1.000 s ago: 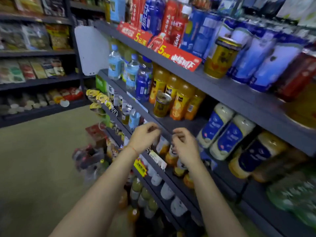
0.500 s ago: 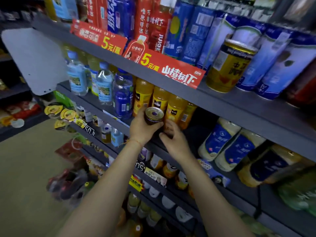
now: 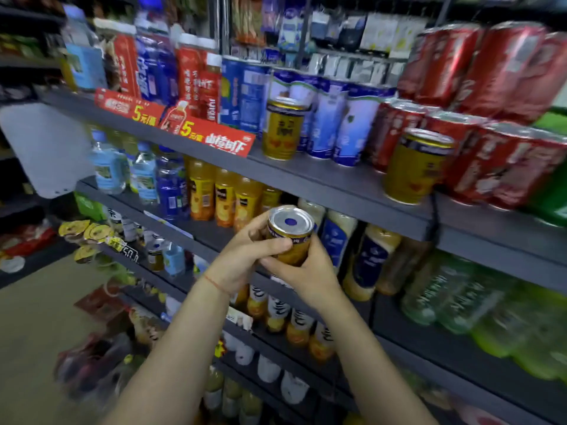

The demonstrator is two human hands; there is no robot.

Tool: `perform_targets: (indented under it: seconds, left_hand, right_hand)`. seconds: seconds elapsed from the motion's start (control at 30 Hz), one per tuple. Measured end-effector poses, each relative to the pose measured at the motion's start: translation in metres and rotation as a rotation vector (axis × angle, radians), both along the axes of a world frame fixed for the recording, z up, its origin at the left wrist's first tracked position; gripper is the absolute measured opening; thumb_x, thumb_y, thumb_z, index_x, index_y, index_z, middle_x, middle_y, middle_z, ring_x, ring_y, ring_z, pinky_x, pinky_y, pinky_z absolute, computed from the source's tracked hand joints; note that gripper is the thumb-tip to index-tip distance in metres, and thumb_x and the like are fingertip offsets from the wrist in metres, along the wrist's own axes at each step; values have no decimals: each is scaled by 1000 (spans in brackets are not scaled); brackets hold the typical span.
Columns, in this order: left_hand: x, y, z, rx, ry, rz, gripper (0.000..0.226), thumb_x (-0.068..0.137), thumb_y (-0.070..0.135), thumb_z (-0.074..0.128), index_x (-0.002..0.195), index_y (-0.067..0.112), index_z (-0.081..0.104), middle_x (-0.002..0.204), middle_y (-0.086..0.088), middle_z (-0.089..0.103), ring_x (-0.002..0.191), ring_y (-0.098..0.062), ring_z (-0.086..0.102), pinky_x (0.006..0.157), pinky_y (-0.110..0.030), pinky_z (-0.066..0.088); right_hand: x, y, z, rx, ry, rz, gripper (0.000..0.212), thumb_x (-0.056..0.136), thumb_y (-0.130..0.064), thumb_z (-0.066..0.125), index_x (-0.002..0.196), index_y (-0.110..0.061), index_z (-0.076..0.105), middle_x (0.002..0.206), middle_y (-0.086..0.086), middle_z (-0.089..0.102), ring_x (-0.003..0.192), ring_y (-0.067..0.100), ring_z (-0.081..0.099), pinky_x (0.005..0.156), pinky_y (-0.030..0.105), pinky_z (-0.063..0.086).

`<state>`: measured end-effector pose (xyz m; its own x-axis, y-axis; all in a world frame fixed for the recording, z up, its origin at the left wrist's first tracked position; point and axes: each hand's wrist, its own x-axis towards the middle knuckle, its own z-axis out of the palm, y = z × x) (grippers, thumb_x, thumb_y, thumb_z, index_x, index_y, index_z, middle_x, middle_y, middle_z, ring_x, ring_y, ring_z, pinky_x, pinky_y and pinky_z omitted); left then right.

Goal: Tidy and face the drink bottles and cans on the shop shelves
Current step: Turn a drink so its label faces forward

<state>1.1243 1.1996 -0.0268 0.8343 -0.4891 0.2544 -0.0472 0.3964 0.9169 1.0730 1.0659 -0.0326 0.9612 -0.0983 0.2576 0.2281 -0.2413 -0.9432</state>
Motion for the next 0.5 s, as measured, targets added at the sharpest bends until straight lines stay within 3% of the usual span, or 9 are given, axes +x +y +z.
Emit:
perform_targets:
  seconds: [0.17, 0.27, 0.33, 0.4, 0.5]
  left_hand:
    - [-90, -89, 34, 92, -147, -91, 71, 59, 20, 83, 126, 19, 61, 124, -5, 68, 120, -23, 61, 94, -31, 52]
    - [-136, -146, 52, 154, -180, -64, 64, 57, 43, 90, 116, 27, 70, 119, -3, 71, 114, -21, 64, 93, -34, 53]
    - [-162, -182, 68, 171, -180, 2, 40, 78, 51, 73, 109, 27, 73, 112, -3, 73, 105, -20, 68, 88, -35, 54]
    - [-186, -215, 84, 190, -153, 103, 33, 97, 45, 51, 103, 21, 73, 99, -1, 77, 90, -14, 71, 75, -29, 55]
    - [-212, -252, 101, 202, -208, 291, 28, 101, 27, 50, 90, 19, 74, 85, 3, 76, 81, -11, 71, 74, -29, 58]
  right_hand:
    - [-100, -93, 23, 26, -104, -82, 66, 72, -18, 87, 127, -32, 55, 117, -13, 68, 108, 4, 65, 93, 32, 55]
    - [-157, -151, 39, 7, -142, -138, 58, 69, -28, 88, 119, -36, 58, 113, -11, 69, 104, 7, 66, 91, 40, 56]
    - [-188, -183, 49, 11, -166, -179, 55, 69, -38, 87, 117, -33, 60, 110, -10, 70, 101, 8, 67, 88, 41, 57]
    - [-216, -212, 57, 39, -182, -229, 51, 72, -44, 83, 116, -33, 60, 107, -11, 71, 98, 7, 68, 87, 40, 57]
    - [-245, -246, 72, 48, -191, -300, 44, 77, -47, 80, 113, -33, 59, 104, -11, 70, 95, 6, 68, 86, 39, 57]
